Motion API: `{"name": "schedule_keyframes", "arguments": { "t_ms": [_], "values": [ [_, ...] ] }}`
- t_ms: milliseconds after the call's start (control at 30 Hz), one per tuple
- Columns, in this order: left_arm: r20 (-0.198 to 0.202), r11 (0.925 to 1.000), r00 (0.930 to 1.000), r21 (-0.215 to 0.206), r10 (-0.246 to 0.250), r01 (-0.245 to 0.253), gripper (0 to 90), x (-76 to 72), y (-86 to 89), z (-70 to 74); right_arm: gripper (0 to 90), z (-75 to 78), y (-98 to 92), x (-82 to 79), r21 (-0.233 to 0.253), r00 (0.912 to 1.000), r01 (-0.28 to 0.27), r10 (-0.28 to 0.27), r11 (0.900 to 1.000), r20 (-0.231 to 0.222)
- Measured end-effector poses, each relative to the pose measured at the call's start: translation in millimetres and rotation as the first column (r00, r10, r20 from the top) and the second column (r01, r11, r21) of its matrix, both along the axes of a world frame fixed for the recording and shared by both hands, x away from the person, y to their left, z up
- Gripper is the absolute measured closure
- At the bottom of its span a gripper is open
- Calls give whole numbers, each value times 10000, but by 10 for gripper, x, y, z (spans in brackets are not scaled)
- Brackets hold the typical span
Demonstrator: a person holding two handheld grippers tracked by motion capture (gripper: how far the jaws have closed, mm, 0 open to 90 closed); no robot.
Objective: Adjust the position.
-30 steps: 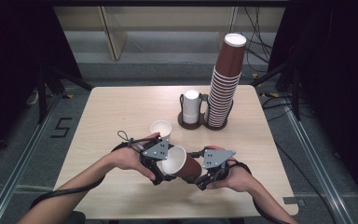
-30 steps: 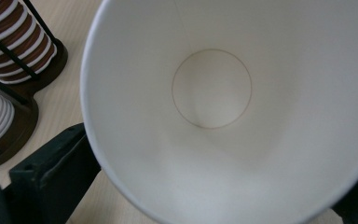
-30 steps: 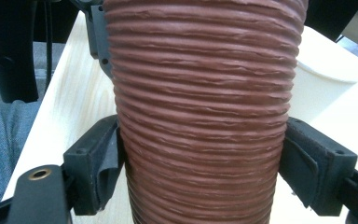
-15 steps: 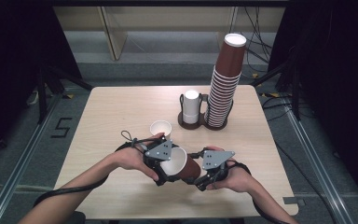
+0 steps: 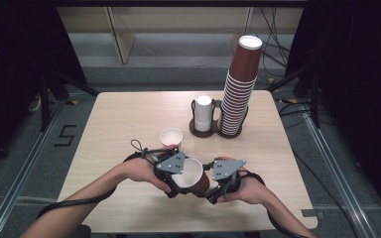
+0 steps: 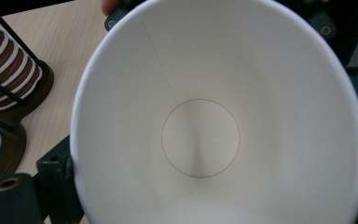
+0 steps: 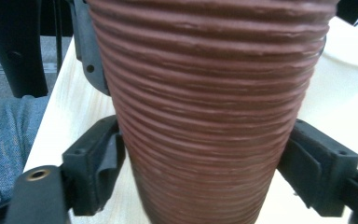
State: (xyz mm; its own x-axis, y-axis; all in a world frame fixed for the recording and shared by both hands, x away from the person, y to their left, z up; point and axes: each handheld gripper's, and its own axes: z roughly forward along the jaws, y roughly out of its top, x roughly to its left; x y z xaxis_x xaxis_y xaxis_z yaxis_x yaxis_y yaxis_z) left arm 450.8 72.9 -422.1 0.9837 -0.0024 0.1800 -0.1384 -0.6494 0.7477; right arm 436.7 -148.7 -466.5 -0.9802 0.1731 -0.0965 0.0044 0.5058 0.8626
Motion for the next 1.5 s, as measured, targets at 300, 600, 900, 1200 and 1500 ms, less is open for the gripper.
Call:
{"name": "schedule_keyframes", "arguments": {
  "t_ms": [300, 600, 900, 1200, 1500],
  "values": [
    [476, 9847, 9920, 1239, 1173, -1224, 109, -44, 165, 18, 112, -37, -70, 16, -402, 9960, 862, -871, 9955, -220],
    [519, 9536, 9612, 1216, 2709, -2754, 105, -79, 519, 20, 131, -63, -330, 94, 122, 9711, 2385, -2386, 9711, 19],
    [621, 9080, 9182, 1363, 3913, -3962, 107, -105, 707, -26, 141, -122, -500, 129, 476, 9162, 4005, -3992, 9150, -348],
    [336, 8497, 8595, 1353, 5101, -5096, 107, -95, 843, 5, 148, -153, -619, 161, 1040, 8720, 4887, -4889, 8663, -247],
    [394, 7967, 8076, 1417, 5885, -5875, 107, -18, 989, -2, 148, -172, -692, 138, 1129, 8456, 5336, -5312, 8382, -529]
  ]
}}
